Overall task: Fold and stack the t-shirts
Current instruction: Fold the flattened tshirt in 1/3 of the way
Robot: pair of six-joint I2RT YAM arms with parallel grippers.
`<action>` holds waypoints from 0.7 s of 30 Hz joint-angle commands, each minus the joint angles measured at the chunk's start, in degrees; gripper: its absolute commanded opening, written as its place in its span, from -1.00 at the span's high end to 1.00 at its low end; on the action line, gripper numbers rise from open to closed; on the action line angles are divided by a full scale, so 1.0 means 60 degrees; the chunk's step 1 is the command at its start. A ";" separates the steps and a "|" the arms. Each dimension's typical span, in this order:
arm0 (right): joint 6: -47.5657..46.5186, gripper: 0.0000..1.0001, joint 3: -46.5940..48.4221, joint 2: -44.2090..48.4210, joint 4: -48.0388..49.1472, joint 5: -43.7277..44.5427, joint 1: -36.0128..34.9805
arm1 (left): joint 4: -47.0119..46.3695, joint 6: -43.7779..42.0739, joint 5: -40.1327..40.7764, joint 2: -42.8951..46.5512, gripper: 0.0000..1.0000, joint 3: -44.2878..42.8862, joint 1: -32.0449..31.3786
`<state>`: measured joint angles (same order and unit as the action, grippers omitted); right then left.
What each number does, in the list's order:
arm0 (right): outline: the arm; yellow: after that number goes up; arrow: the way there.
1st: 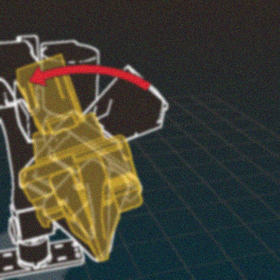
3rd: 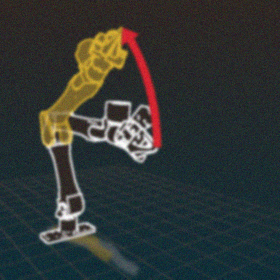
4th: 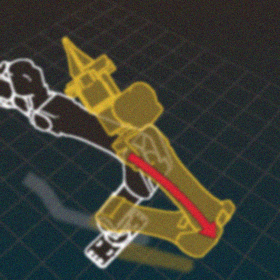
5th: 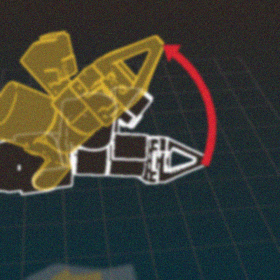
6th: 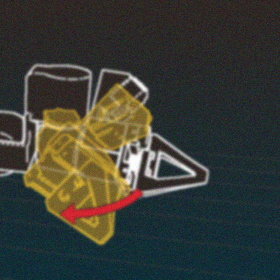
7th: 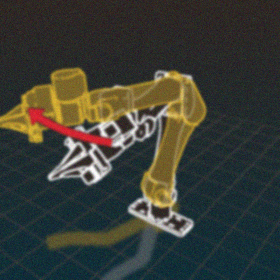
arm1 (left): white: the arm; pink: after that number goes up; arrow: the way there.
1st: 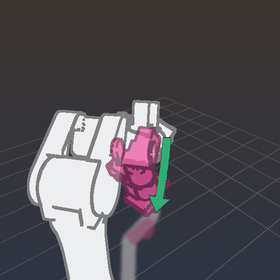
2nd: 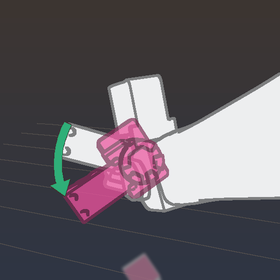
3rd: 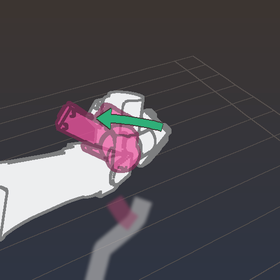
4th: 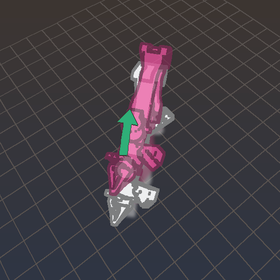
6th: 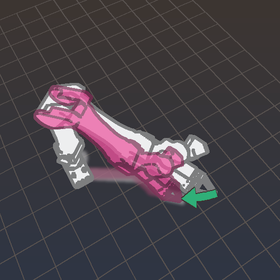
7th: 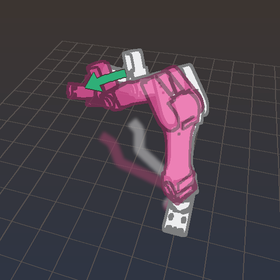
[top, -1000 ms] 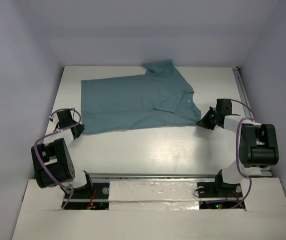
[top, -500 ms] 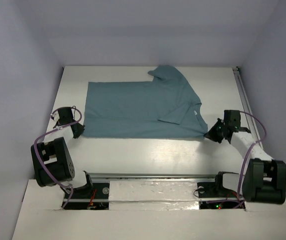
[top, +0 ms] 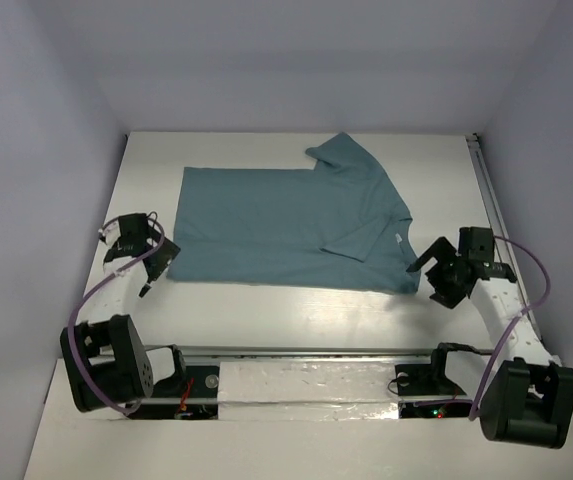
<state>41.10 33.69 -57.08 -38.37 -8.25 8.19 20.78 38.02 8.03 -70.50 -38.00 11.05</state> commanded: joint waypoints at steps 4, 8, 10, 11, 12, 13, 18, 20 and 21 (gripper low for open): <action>-0.0552 0.62 0.1942 -0.0953 0.1075 -0.1554 -0.0804 | 0.0202 -0.0756 0.0756 0.0574 -0.92 -0.1986 -0.0740; -0.0186 1.00 0.2864 -0.2799 0.2450 -0.1087 -0.2899 | -0.0590 -0.0435 0.0772 0.0310 -0.07 -0.2061 -0.2585; 0.0077 0.97 0.3186 -0.3477 0.2630 -0.0722 -0.3470 | -0.0955 -0.0273 0.0640 -0.0025 0.51 -0.1988 -0.3144; 0.0136 0.83 0.3203 -0.3726 0.2877 -0.0531 -0.3604 | -0.1175 -0.0258 0.0378 -0.0158 0.81 -0.1799 -0.3145; 0.0238 0.54 0.3174 -0.4077 0.3010 -0.0283 -0.3605 | -0.1293 -0.0272 0.0317 -0.0275 0.91 -0.1724 -0.3232; 0.0269 0.41 0.3101 -0.4196 0.3171 -0.0251 -0.3692 | -0.1440 -0.0287 0.0288 -0.0566 0.95 -0.1666 -0.3233; 0.0254 0.15 0.2954 -0.4739 0.3348 0.0114 -0.3781 | -0.1705 -0.0492 0.0390 -0.1242 0.97 -0.1285 -0.3233; 0.0269 0.17 0.2910 -0.4915 0.3348 0.0174 -0.3781 | -0.1821 -0.0419 0.0390 -0.1462 0.94 -0.1066 -0.3233; 0.0312 0.23 0.2852 -0.4959 0.3334 0.0276 -0.3868 | -0.1894 -0.0390 0.0346 -0.1492 0.94 -0.0977 -0.3233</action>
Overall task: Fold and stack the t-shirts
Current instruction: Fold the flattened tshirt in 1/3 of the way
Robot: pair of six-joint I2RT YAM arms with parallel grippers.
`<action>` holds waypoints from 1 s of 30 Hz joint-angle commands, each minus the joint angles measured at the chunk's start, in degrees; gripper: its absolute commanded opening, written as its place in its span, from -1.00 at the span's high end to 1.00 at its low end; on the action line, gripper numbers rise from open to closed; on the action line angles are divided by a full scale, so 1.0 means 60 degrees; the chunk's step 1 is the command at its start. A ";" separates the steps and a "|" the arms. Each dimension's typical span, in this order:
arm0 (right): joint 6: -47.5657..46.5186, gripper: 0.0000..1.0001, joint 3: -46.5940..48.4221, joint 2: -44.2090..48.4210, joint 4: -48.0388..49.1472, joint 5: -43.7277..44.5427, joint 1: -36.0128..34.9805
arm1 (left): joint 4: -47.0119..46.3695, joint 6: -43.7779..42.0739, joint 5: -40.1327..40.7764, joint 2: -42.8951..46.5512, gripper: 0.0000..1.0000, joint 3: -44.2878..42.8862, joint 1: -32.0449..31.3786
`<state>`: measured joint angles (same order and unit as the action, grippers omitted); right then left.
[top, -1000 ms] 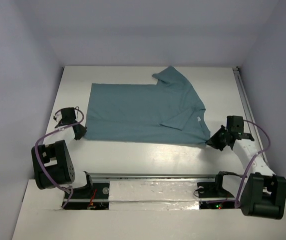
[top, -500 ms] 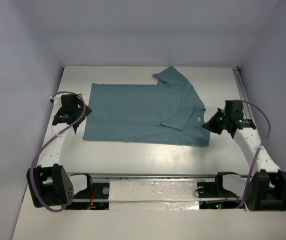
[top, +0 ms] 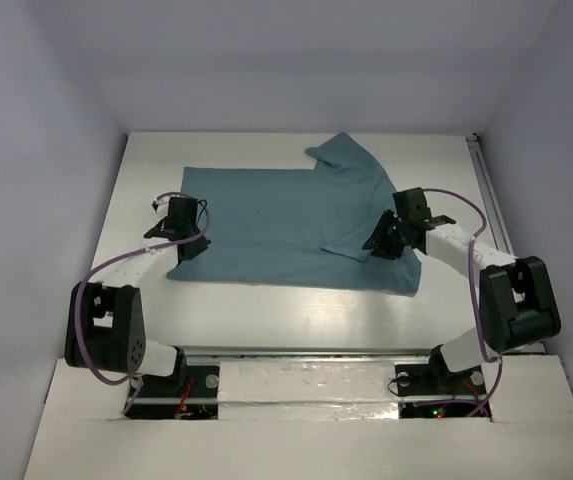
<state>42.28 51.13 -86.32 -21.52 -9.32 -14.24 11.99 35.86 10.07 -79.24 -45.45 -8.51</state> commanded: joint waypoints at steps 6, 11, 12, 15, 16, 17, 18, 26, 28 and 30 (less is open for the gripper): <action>0.0203 0.40 -0.0173 -0.0597 0.0745 0.0338 -0.0219 | -0.0606 -0.0014 0.0007 -0.0269 0.93 0.0544 0.0027; 0.0292 0.36 -0.0216 -0.0832 0.0788 0.0411 -0.0307 | -0.0650 -0.0029 0.0051 -0.0328 0.93 0.0646 0.0027; 0.0321 0.36 -0.0231 -0.0890 0.0818 0.0368 -0.0307 | -0.0650 -0.0029 0.0051 -0.0328 0.93 0.0661 0.0027; 0.0321 0.42 -0.0188 -0.1080 0.0891 0.0251 -0.0395 | -0.0650 -0.0058 0.0095 -0.0343 0.93 0.0719 0.0027; 0.0321 0.47 -0.0158 -0.1125 0.0906 0.0221 -0.0395 | -0.0650 -0.0073 0.0095 -0.0343 0.93 0.0734 0.0027; 0.0321 0.53 -0.0129 -0.1140 0.0877 0.0235 -0.0395 | -0.0636 -0.0087 0.0124 -0.0328 0.93 0.0778 0.0027; 0.0336 0.67 -0.0071 -0.1155 0.0862 0.0308 -0.0395 | -0.0636 -0.0102 0.0168 -0.0328 0.93 0.0793 0.0027; -0.0059 1.00 0.0880 -0.1037 0.0102 0.0748 -0.0483 | -0.0563 -0.0205 0.0329 -0.0079 0.95 0.1100 0.0027; -0.0206 1.00 0.1246 -0.1256 0.0012 0.0792 -0.0570 | -0.0534 -0.0219 0.0344 0.0008 0.95 0.1130 0.0027; -0.0294 1.00 0.1905 -0.1723 -0.0119 0.0807 -0.0658 | -0.0475 -0.0234 0.0373 0.0082 0.95 0.1174 0.0027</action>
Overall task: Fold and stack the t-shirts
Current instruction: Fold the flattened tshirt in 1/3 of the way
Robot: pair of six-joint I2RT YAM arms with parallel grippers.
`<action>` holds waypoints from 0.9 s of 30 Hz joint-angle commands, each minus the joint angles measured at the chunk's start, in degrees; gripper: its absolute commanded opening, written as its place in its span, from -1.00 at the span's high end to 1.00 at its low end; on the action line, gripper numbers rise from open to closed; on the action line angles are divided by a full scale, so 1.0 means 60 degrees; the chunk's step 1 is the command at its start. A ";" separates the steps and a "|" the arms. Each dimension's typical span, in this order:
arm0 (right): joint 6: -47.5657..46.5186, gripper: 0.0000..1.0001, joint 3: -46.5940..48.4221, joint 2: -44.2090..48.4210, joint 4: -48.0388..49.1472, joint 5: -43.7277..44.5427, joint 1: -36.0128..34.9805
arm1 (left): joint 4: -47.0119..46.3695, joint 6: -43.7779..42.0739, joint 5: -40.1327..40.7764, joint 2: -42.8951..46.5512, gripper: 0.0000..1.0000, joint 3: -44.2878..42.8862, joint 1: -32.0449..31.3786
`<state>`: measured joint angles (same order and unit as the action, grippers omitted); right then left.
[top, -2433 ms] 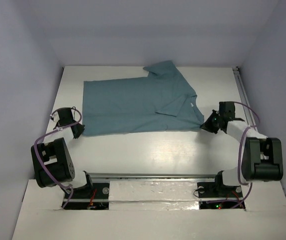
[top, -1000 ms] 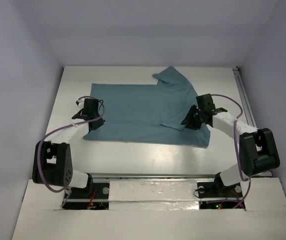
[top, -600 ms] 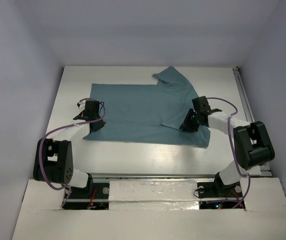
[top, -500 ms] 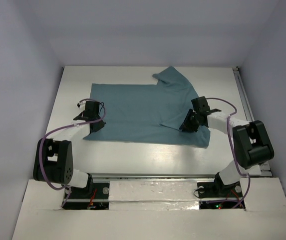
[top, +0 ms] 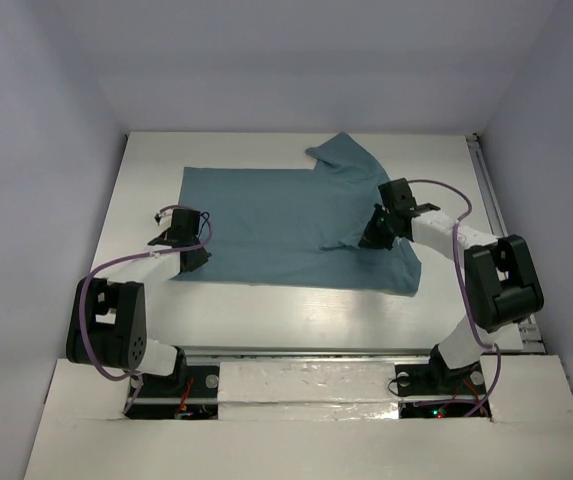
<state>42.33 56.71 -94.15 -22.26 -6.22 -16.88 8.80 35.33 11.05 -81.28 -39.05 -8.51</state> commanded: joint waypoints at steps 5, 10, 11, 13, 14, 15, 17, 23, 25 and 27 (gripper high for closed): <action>-0.0535 1.00 0.2760 -0.1650 0.0150 0.0202 -0.0495 | 0.0247 -0.0132 0.0224 0.0816 0.96 0.0267 0.0027; -0.0799 0.75 0.4769 -0.3347 0.0005 0.0347 -0.0774 | 0.0598 -0.0146 0.0180 0.1298 0.96 0.0268 0.0027; -0.0828 0.63 0.5091 -0.3525 -0.0126 0.0449 -0.0775 | 0.0686 -0.0161 0.0180 0.1372 0.96 0.0268 0.0027; -0.0917 0.29 0.5692 -0.3732 -0.0347 0.0553 -0.0863 | 0.0877 -0.0190 0.0282 0.1635 0.96 0.0136 0.0027; -0.0902 0.22 0.5724 -0.3616 -0.0275 0.0553 -0.0863 | 0.0994 -0.0205 0.0312 0.1753 0.95 0.0063 0.0027; -0.0916 0.10 0.5652 -0.3427 -0.0100 0.0538 -0.0863 | 0.1038 -0.0234 0.0326 0.1870 0.95 0.0019 0.0027; -0.1019 -0.23 0.5111 -0.2668 0.0208 0.0524 -0.0951 | 0.1082 -0.0263 0.0312 0.2149 0.94 -0.0069 0.0027; -0.0669 0.60 0.1736 -0.0015 0.0750 0.0655 -0.1534 | 0.0907 -0.0206 0.0415 0.1595 0.90 -0.0610 -0.1187; -0.0289 1.00 0.0763 0.0804 0.0940 0.0322 -0.1741 | 0.0819 -0.0016 0.0444 0.1069 0.90 -0.0771 -0.1698; -0.0112 1.00 -0.0392 0.1071 0.1233 0.0129 -0.2063 | 0.0673 0.0044 0.0502 0.0788 0.91 -0.1063 -0.2022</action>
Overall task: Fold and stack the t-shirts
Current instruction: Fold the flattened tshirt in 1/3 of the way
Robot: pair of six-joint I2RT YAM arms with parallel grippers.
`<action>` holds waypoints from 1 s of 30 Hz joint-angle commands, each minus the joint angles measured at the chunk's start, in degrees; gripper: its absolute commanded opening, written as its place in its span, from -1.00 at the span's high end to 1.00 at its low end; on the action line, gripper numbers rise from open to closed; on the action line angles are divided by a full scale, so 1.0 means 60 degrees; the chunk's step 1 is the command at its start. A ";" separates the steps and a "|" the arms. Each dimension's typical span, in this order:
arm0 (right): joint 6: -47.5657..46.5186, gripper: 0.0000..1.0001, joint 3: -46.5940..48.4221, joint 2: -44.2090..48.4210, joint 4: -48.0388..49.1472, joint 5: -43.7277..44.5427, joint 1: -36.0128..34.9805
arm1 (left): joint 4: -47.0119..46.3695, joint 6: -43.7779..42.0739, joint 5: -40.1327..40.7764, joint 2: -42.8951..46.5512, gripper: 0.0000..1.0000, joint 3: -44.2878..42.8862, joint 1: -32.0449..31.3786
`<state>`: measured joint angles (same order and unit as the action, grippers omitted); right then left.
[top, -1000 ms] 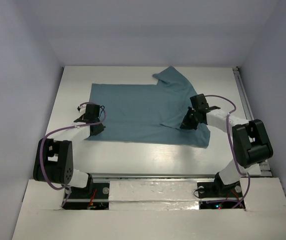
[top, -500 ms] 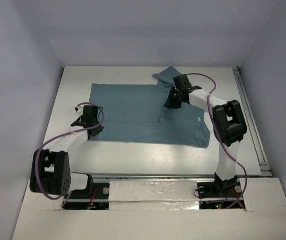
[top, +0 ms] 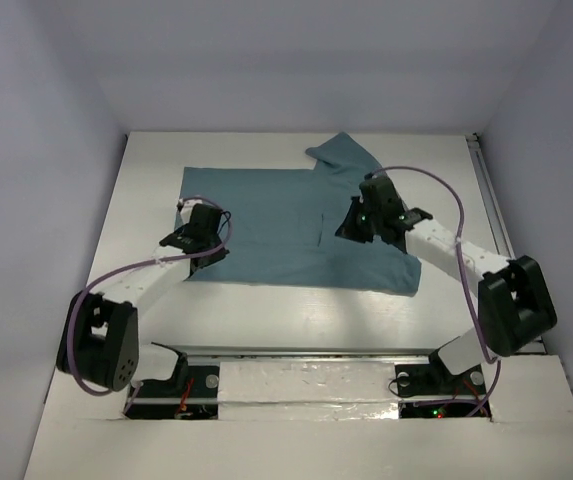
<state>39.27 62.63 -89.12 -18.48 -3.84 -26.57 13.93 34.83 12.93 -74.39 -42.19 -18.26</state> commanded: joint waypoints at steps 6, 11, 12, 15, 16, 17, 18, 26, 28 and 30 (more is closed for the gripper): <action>0.0355 1.00 -0.1856 -0.0262 0.0855 -0.0666 -0.1167 | -0.0373 -0.0077 0.0396 -0.1282 0.91 -0.1010 -0.0985; 0.0238 1.00 -0.1634 -0.0937 0.0970 -0.0094 -0.1270 | -0.0273 0.0243 0.0232 -0.1884 0.92 -0.0586 -0.0985; 0.0267 1.00 -0.1736 -0.1068 0.1000 0.0008 -0.1270 | -0.0257 0.0491 0.0392 -0.1811 0.92 -0.0121 -0.0985; 0.0311 1.00 -0.2540 -0.0997 0.1307 -0.0034 -0.1270 | -0.0492 0.0916 0.0146 -0.1371 0.88 0.1051 -0.0985; 0.0398 1.00 -0.2790 -0.0865 0.1293 -0.0035 -0.1270 | -0.0404 0.1020 0.0131 -0.1371 0.88 0.1215 -0.0898; 0.0443 1.00 -0.3097 -0.0690 0.1278 -0.0035 -0.1357 | -0.0229 0.1152 0.0116 -0.1357 0.88 0.1362 -0.0897; 0.0472 1.00 -0.3752 -0.0442 0.1264 -0.0049 -0.1358 | -0.0242 0.1168 0.0174 -0.1284 0.85 0.1480 -0.0897; 0.0648 1.00 -0.5458 0.2048 0.0167 -0.0751 -0.1358 | 0.1177 0.3042 -0.0234 0.0635 0.79 0.1934 -0.0897; 0.0459 1.00 -0.5051 0.2284 -0.0317 -0.0855 -0.1358 | 0.1281 0.3014 -0.0441 0.0825 0.78 0.2038 -0.0897; 0.0268 0.99 -0.4407 0.2504 -0.0944 -0.0826 -0.1358 | 0.1617 0.2649 0.0024 0.1191 0.74 0.1267 -0.0897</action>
<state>43.07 32.01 -75.77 -15.64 -8.62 -34.22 18.00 50.04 12.08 -69.69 -31.53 -23.90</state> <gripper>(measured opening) 0.010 0.124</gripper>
